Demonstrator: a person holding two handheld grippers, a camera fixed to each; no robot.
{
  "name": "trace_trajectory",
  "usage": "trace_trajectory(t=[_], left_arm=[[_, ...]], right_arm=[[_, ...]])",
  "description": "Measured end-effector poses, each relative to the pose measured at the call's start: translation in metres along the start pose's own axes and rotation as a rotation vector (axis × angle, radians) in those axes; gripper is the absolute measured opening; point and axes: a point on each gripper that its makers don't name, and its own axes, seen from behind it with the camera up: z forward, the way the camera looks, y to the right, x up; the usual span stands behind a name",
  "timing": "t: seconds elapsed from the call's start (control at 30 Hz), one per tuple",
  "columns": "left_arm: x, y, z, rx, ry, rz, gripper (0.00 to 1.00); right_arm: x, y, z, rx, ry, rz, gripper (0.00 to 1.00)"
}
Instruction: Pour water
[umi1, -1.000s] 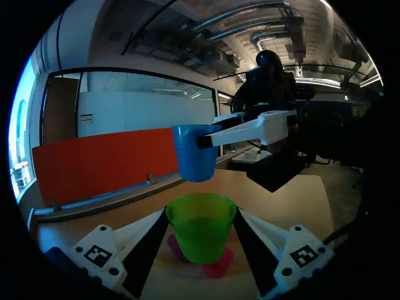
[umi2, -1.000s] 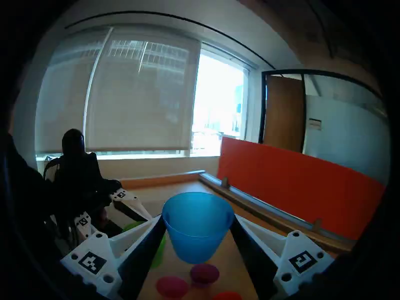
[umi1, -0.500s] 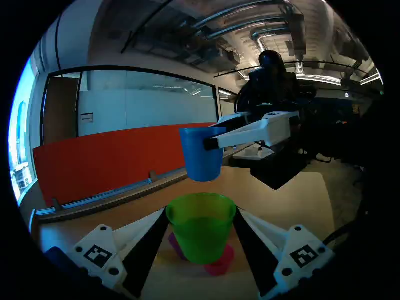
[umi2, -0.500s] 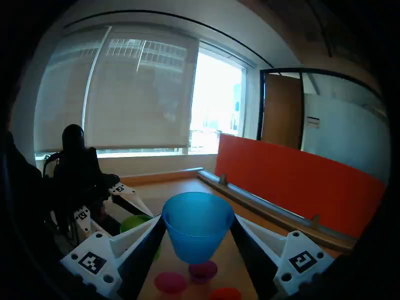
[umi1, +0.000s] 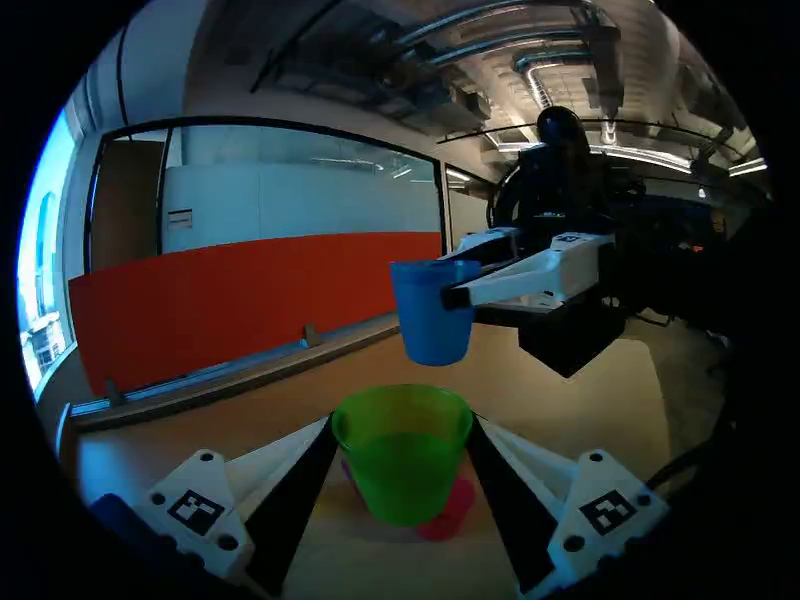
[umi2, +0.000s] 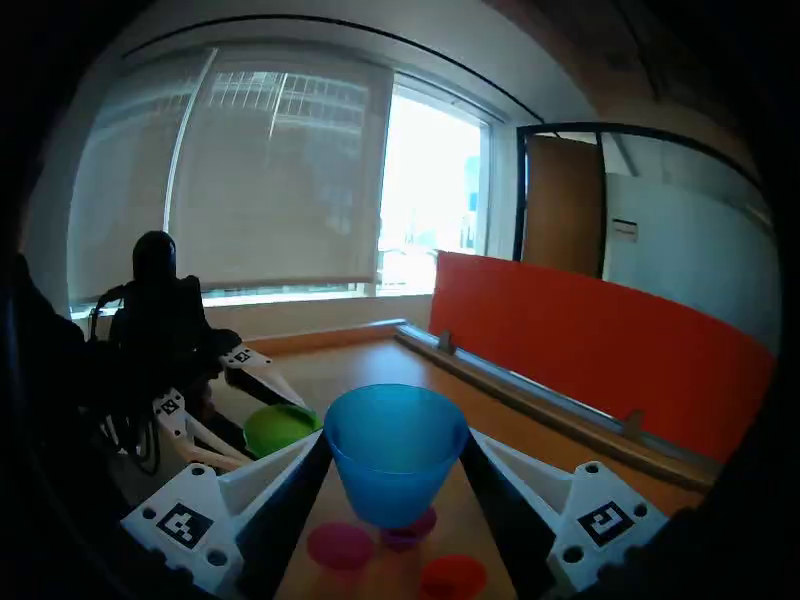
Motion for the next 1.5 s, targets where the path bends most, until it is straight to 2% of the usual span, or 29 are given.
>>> trace_trajectory(t=[0.67, 1.5], left_arm=[[-0.036, -0.007, 0.001, 0.011, -0.096, -0.014, 0.88], [-0.088, -0.005, 0.006, 0.006, -0.209, -0.030, 0.88]], right_arm=[[-0.052, 0.003, -0.008, 0.007, -0.067, 0.026, 0.91], [-0.126, -0.006, -0.015, 0.057, -0.173, 0.023, 0.91]])
